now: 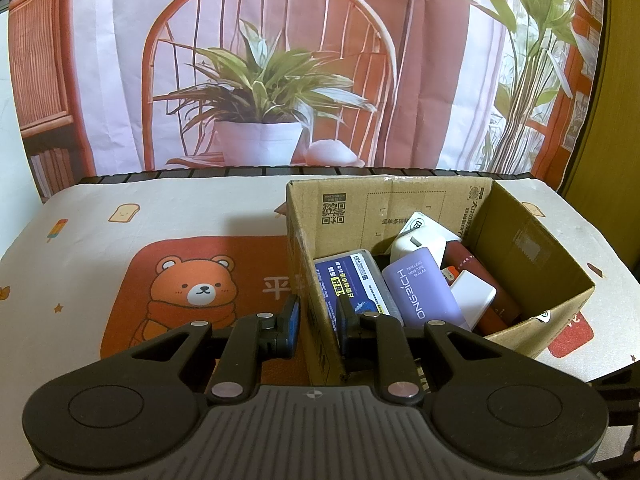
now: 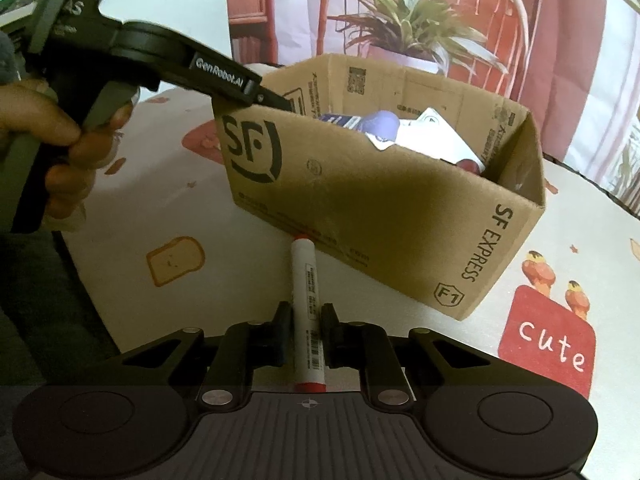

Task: Organize rigid objects
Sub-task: 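Close the right tool on the white red-capped marker, then lift the white marker with the right tool and lower it into the box, then open the right tool to release the marker in the box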

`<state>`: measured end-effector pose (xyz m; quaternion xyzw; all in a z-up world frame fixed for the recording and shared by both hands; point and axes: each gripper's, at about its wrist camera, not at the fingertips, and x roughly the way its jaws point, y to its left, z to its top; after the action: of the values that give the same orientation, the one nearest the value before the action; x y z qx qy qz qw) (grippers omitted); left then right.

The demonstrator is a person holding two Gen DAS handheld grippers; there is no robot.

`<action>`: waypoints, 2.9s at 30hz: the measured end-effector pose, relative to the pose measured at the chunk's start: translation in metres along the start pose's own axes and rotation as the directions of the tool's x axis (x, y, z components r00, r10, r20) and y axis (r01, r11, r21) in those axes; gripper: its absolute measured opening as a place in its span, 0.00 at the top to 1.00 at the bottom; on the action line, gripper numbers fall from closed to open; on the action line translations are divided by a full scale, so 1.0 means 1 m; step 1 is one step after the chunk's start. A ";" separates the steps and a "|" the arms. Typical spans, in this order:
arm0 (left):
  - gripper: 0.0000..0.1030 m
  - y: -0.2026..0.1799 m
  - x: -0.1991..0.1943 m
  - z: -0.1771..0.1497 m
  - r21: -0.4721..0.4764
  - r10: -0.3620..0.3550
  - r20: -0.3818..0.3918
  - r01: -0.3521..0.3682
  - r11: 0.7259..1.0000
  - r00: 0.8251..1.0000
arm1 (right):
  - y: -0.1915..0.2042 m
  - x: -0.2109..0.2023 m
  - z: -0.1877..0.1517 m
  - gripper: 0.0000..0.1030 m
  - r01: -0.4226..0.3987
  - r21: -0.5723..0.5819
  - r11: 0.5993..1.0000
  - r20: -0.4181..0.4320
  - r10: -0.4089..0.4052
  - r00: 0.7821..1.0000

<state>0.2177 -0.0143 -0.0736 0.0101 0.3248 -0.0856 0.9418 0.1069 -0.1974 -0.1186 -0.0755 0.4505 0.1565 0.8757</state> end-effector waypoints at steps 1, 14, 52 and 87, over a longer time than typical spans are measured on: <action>0.79 0.000 0.000 0.000 0.000 0.000 0.000 0.000 1.000 1.000 | -0.001 -0.002 0.001 0.86 0.001 0.003 1.000 0.003 -0.001 1.000; 0.79 0.000 0.000 0.000 0.000 0.000 0.000 0.000 1.000 1.000 | -0.010 -0.057 0.014 0.87 -0.032 0.008 0.999 0.140 0.031 0.990; 0.79 0.002 0.001 0.001 -0.002 -0.002 -0.015 0.002 1.000 1.000 | -0.061 0.033 0.122 0.86 -0.071 -0.033 0.997 0.095 0.074 0.993; 0.79 0.000 0.001 0.002 -0.003 0.014 -0.032 -0.014 1.000 0.999 | -0.068 -0.029 0.094 0.00 0.257 0.291 0.922 0.139 -0.306 0.942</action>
<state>0.2202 -0.0149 -0.0726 0.0120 0.3397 -0.0783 0.9372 0.1864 -0.2417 -0.0409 -0.0058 0.3700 -0.0277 0.9286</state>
